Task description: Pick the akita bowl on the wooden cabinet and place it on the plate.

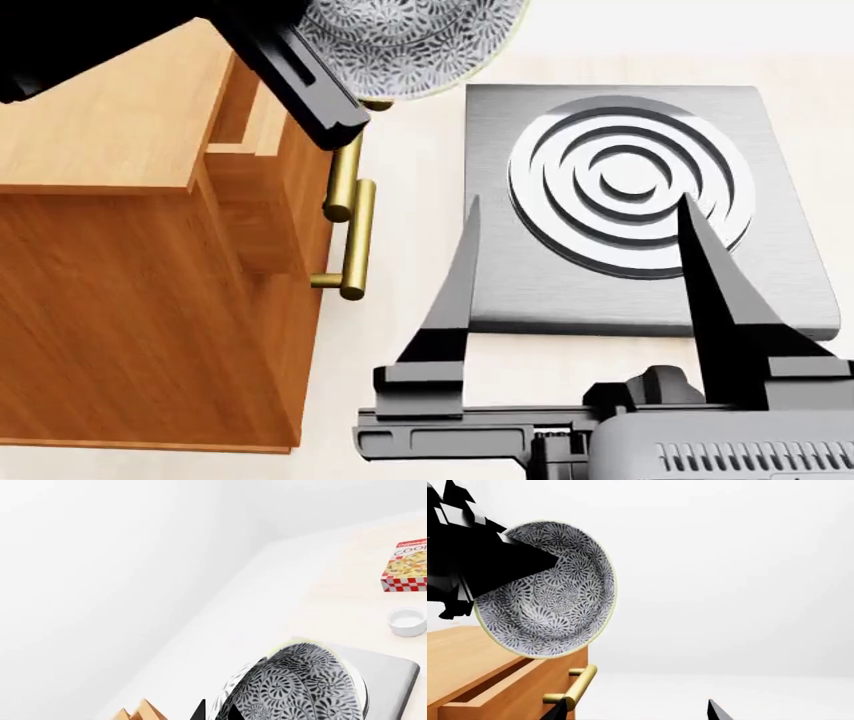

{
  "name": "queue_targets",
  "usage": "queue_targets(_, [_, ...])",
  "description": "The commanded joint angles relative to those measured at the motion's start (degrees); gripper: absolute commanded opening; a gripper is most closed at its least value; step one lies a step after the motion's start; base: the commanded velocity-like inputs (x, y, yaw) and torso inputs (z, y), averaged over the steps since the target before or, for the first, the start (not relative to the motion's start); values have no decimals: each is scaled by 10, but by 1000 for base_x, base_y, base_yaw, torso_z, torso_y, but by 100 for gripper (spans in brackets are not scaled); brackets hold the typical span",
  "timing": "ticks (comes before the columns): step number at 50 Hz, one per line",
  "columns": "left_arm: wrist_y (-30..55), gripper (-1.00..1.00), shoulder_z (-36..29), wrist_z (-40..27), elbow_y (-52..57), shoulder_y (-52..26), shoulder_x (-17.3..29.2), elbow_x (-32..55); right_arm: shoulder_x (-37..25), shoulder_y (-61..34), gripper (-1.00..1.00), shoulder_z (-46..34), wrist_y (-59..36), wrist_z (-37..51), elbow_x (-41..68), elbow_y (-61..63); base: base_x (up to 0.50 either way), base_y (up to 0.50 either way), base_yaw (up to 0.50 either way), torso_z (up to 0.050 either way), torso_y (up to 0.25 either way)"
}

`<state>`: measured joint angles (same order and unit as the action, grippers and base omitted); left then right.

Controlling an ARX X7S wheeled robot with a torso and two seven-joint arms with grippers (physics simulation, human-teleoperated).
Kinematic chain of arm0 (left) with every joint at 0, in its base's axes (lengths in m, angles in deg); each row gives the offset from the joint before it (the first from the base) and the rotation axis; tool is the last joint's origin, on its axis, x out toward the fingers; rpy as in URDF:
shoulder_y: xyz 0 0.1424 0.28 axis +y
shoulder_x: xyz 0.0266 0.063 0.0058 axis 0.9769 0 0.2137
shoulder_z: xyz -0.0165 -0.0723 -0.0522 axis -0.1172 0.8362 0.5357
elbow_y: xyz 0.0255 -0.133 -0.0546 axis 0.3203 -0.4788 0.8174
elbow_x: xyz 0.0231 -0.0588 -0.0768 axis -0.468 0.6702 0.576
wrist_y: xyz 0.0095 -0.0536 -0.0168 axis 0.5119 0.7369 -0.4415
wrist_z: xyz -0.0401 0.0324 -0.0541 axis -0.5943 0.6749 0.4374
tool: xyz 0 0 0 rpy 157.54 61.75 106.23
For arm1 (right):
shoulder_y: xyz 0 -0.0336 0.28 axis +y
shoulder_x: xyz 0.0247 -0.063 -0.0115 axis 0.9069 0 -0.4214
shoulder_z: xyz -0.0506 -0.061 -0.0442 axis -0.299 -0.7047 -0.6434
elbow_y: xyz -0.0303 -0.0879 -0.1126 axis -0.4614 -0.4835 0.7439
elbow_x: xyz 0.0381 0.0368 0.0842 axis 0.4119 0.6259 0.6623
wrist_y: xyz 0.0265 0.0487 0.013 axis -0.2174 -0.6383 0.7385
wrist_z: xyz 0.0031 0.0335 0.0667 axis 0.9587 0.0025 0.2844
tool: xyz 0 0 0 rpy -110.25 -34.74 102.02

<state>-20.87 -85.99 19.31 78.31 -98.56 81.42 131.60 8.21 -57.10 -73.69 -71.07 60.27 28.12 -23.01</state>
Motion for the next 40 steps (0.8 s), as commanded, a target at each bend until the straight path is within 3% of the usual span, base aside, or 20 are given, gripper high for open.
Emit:
queue_targets(1, [-5, -100, -3, -2, 6, 13, 5, -16, -10, 0, 100, -12, 15, 7, 0, -3, 0, 0, 0, 0, 0])
queue_targets(40, [-63, -100, -46, 43, -3, 74, -20, -78, -34, -2, 100, -37, 51, 23, -1, -8, 0, 0, 0, 0, 0])
